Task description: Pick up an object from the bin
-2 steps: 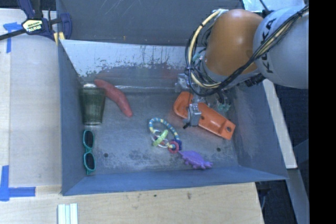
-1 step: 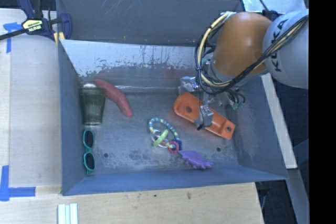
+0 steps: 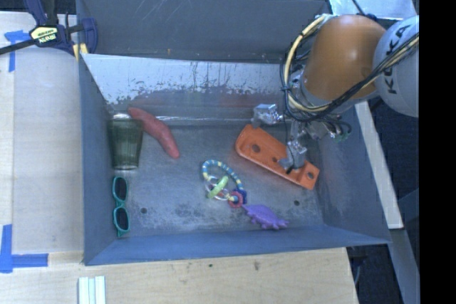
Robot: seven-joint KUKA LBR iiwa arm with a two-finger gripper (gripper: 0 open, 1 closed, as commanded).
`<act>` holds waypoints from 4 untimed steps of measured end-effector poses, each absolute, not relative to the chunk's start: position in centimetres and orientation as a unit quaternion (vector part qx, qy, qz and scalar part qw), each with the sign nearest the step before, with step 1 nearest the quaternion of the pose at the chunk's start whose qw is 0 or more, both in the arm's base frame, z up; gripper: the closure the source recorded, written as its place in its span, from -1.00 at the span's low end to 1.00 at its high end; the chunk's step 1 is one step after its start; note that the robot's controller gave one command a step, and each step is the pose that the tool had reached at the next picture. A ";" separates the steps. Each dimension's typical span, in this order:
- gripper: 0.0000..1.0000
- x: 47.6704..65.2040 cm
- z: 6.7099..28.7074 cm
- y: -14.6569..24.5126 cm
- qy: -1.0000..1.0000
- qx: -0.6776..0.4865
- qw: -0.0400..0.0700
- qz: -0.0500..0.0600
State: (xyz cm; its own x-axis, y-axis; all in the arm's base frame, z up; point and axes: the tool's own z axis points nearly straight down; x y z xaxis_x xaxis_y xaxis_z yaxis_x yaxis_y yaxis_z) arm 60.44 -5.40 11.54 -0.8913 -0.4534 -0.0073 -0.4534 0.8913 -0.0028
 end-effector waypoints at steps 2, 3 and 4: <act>1.00 61.7 7.2 -2.1 0.979 -0.206 0.006 -0.001; 1.00 61.7 7.2 -2.1 0.979 -0.206 0.006 -0.001; 1.00 62.4 21.3 -6.0 0.931 -0.365 0.007 -0.002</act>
Offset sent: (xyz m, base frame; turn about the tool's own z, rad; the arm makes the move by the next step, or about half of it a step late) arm 0.0105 0.0344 -0.0454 0.0535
